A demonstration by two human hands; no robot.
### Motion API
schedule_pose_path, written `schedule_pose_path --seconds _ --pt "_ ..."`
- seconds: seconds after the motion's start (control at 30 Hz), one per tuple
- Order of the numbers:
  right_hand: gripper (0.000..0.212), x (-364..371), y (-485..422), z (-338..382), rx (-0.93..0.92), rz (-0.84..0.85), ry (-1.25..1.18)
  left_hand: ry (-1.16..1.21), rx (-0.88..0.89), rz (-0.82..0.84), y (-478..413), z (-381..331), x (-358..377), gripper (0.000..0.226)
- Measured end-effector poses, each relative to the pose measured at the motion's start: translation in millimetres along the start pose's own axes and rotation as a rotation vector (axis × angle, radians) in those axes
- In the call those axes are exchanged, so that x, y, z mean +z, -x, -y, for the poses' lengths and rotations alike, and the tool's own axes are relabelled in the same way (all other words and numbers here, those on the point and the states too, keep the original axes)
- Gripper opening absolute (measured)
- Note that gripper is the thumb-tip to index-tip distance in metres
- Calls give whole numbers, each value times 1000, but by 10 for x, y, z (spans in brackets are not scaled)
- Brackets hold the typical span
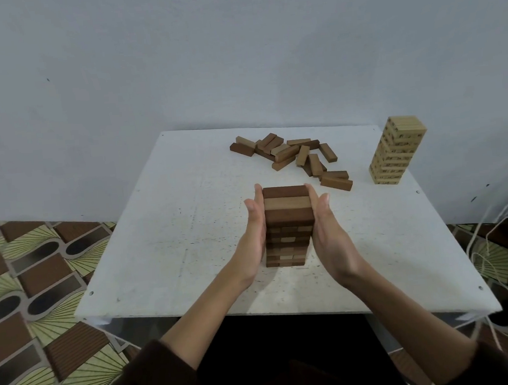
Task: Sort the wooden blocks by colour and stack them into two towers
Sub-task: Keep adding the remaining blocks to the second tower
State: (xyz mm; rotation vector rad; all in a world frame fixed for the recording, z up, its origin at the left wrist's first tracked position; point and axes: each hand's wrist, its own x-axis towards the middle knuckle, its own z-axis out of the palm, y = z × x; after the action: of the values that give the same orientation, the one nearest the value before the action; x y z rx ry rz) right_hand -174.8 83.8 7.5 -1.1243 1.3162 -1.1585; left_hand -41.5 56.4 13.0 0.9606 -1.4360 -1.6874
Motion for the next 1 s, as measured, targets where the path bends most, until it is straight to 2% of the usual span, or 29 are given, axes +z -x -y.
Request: schedule_pose_path --seconds 0.17,0.33,0.53,0.77,1.0 --pt "89 -26 -10 -56 0 24 15 -33 -1 18 30 14 -11 135" --pt "87 -285 -70 85 -75 100 197 -171 89 15 14 -44 -202 130" --pt "112 -450 -166 284 -177 261 486 -437 146 146 -121 -152 -410 121" --pt "108 -421 -241 317 -226 232 575 -508 179 129 -269 -180 -430 114" --pt "98 -427 -284 301 -224 207 549 -495 181 124 -279 -164 -412 112"
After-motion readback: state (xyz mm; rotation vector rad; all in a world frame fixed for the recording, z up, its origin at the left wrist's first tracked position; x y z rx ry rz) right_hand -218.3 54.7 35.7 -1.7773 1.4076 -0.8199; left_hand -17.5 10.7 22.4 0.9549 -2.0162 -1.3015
